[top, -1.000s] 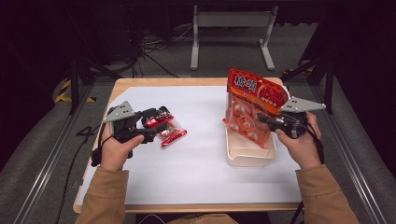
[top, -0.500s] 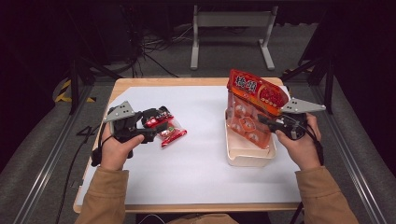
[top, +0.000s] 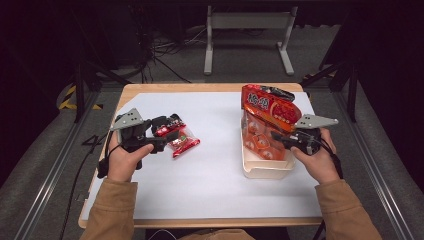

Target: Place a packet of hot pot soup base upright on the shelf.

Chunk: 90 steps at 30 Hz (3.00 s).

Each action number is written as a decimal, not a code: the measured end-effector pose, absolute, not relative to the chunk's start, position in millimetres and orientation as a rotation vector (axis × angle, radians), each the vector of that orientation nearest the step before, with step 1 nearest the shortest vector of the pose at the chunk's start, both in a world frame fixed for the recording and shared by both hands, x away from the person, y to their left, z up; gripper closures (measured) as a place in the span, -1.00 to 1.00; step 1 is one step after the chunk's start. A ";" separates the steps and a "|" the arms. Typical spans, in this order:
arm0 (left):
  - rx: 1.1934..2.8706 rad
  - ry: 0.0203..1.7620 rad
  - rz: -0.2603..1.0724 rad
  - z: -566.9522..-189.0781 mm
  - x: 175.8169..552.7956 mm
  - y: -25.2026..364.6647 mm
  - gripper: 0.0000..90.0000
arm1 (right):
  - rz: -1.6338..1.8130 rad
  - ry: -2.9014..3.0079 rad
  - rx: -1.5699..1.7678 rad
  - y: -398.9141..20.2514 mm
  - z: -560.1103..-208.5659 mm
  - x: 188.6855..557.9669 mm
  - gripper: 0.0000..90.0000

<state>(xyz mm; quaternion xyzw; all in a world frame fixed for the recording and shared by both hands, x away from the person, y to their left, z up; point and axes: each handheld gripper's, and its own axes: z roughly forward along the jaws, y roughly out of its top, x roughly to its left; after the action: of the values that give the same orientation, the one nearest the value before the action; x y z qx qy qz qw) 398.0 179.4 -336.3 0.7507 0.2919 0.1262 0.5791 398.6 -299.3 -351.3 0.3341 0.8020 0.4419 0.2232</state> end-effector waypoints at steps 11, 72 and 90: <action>1.778 0.710 0.318 -341.6 404.8 184.5 -0.46 | 1.319 2.208 0.936 -313.8 -358.9 400.1 0.55; 1.800 1.100 0.519 -407.6 461.4 227.6 -0.54 | 1.280 2.034 1.006 -390.6 -354.3 365.0 0.10; 1.811 1.178 0.451 -440.7 486.8 224.7 -0.49 | 1.227 2.029 1.015 -392.3 -373.1 368.8 -0.09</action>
<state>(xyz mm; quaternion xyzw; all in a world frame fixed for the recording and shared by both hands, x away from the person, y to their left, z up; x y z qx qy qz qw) 486.8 224.7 -440.7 0.7325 0.4766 0.1825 0.4505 368.8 -392.3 -373.1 0.3781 0.7557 0.4571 0.2775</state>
